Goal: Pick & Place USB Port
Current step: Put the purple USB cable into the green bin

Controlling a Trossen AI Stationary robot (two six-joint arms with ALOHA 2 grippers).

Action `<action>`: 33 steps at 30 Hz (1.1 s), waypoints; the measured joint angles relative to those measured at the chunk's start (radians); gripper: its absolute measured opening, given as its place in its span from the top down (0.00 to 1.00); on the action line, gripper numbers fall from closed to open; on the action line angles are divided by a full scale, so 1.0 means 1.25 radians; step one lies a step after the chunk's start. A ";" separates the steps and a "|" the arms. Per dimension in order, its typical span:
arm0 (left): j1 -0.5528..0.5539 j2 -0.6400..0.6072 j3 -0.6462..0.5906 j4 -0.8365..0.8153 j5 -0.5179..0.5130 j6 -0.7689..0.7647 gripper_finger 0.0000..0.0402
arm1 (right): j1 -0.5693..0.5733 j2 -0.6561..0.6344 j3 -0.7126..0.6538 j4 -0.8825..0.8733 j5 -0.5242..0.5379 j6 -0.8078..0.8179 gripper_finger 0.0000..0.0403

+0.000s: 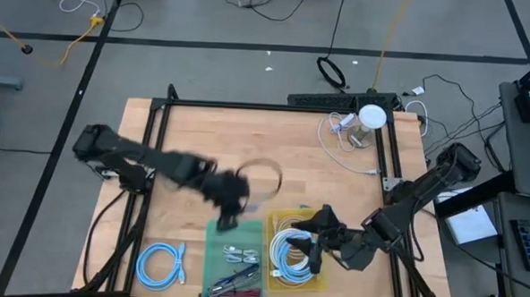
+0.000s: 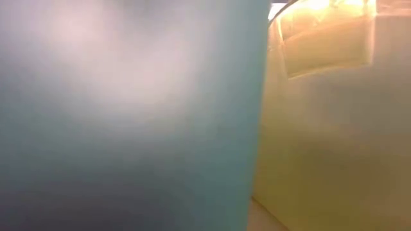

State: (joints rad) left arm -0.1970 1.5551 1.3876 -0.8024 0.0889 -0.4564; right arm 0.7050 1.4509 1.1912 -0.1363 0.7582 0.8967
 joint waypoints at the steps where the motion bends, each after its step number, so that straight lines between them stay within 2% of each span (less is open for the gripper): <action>1: -0.040 -0.005 0.000 -0.004 -0.021 -0.026 0.89 | -0.005 -0.006 0.000 0.002 0.000 -0.009 0.47; 5: -0.174 0.017 -0.001 0.002 -0.112 -0.119 0.89 | -0.016 -0.031 0.000 0.001 0.000 -0.042 0.47; 8: -0.211 0.068 -0.001 0.004 -0.168 -0.148 0.89 | -0.022 -0.044 0.000 -0.001 0.000 -0.063 0.47; 13: -0.206 0.183 -0.001 0.102 -0.098 -0.119 0.89 | -0.037 -0.052 0.000 -0.002 -0.001 -0.078 0.47; 17: -0.205 0.275 -0.002 0.096 -0.044 -0.103 0.89 | -0.040 -0.051 0.000 -0.003 -0.002 -0.078 0.47; 22: -0.212 0.324 -0.002 0.047 -0.087 -0.097 0.89 | -0.040 -0.051 0.000 -0.002 -0.002 -0.073 0.47; 28: -0.201 0.322 -0.001 0.039 -0.156 -0.079 0.89 | -0.039 -0.051 0.000 -0.003 -0.003 -0.063 0.47; 33: -0.189 0.322 -0.007 0.040 -0.144 -0.078 0.81 | -0.039 -0.051 0.000 -0.003 -0.003 -0.066 0.47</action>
State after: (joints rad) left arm -0.4330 1.9580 1.3783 -0.7522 -0.0910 -0.5535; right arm 0.6559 1.3872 1.1912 -0.1402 0.7548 0.8146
